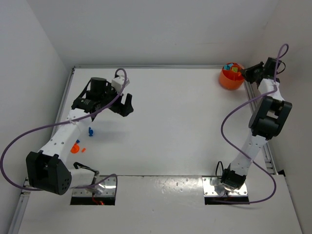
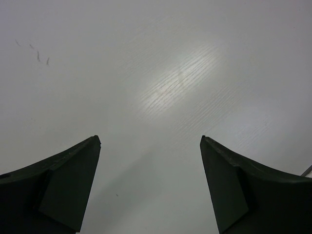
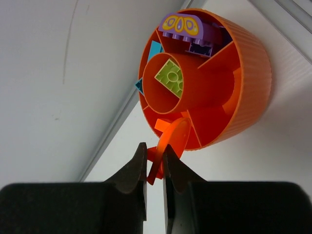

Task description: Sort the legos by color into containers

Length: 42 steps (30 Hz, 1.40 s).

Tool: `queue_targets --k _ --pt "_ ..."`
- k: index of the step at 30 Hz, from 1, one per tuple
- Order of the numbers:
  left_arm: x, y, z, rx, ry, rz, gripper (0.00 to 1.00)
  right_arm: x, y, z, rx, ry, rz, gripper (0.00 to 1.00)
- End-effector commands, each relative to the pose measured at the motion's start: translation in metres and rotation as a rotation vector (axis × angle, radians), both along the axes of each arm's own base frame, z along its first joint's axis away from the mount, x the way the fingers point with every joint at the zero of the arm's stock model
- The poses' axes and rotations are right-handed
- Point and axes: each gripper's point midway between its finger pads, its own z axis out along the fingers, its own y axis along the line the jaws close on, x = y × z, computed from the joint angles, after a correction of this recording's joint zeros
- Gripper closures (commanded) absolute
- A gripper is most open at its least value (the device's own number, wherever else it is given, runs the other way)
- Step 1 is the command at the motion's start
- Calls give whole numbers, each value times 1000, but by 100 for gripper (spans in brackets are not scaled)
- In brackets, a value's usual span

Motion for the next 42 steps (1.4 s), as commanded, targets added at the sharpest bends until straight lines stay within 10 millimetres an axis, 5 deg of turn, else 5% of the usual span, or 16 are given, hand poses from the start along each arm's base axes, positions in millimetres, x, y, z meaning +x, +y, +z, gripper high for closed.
queue_targets --k 1,15,33,38,42 --pt "9 -2 22 -37 -54 3 10 19 -10 26 -39 -88 -27 100" --pt "13 -1 19 -30 -46 10 10 38 -19 11 -48 -90 -51 88" --pt "16 -1 12 -20 -29 18 10 34 -24 -12 -55 -38 -79 68" --pt "15 0 16 -22 -38 18 10 36 -17 -12 -59 -40 -56 66" --pt "17 16 29 -5 -88 79 9 27 -2 21 -48 -123 60 66"
